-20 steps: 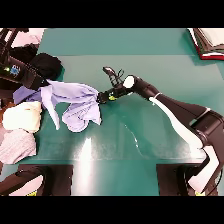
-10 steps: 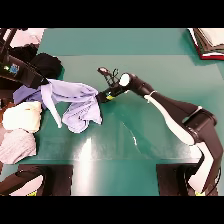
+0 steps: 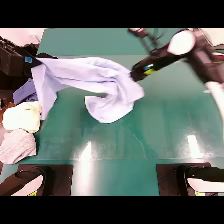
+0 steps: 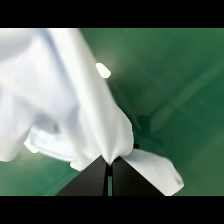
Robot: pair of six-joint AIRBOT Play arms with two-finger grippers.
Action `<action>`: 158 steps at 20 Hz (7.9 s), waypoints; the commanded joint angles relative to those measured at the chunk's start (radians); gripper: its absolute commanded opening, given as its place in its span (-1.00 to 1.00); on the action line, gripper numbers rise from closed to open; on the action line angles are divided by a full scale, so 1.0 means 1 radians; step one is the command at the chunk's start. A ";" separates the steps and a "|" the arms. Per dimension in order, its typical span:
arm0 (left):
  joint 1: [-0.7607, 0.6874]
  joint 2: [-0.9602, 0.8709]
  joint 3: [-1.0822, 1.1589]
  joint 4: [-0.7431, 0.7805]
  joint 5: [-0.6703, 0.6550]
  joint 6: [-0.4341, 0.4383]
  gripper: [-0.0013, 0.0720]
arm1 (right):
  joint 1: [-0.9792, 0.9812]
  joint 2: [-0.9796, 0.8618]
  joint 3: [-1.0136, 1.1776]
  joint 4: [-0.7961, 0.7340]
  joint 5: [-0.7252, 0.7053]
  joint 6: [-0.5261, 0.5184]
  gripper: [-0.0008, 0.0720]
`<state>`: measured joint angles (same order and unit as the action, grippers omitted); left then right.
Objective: Fold the shirts.
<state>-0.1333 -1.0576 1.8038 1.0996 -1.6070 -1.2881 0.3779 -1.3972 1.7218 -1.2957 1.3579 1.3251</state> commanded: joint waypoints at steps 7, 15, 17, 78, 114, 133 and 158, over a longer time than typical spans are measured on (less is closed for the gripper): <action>0.000 0.005 -0.103 -0.193 -0.072 0.000 -0.91 | -0.180 0.220 -0.046 -0.039 0.145 0.002 -0.92; 0.000 0.004 -0.498 -0.137 0.069 0.040 -0.91 | -0.245 0.040 -0.217 -0.031 0.101 0.069 0.06; 0.000 0.004 -0.498 -0.085 0.071 0.040 -0.91 | -0.262 0.112 -0.314 -0.029 0.124 0.070 0.06; 0.001 -0.051 -0.224 -0.047 0.238 0.041 -0.91 | -0.724 0.379 -0.238 0.453 0.287 0.297 -0.92; 0.194 0.117 -1.349 -0.236 0.530 -0.076 0.22 | -0.787 0.233 -0.501 0.438 -0.062 0.034 -0.14; 0.002 0.114 -1.408 -0.254 0.683 -0.153 0.17 | -0.781 0.233 -0.500 0.439 -0.048 0.035 -0.14; 0.002 0.114 -0.873 0.125 0.609 -0.276 -0.91 | -0.891 -0.138 -0.649 0.230 -0.090 -0.097 0.10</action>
<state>-0.1314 -0.9440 0.9222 1.2140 -0.9928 -1.5352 -0.5533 -1.4746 1.0367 -1.0683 1.2705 1.2469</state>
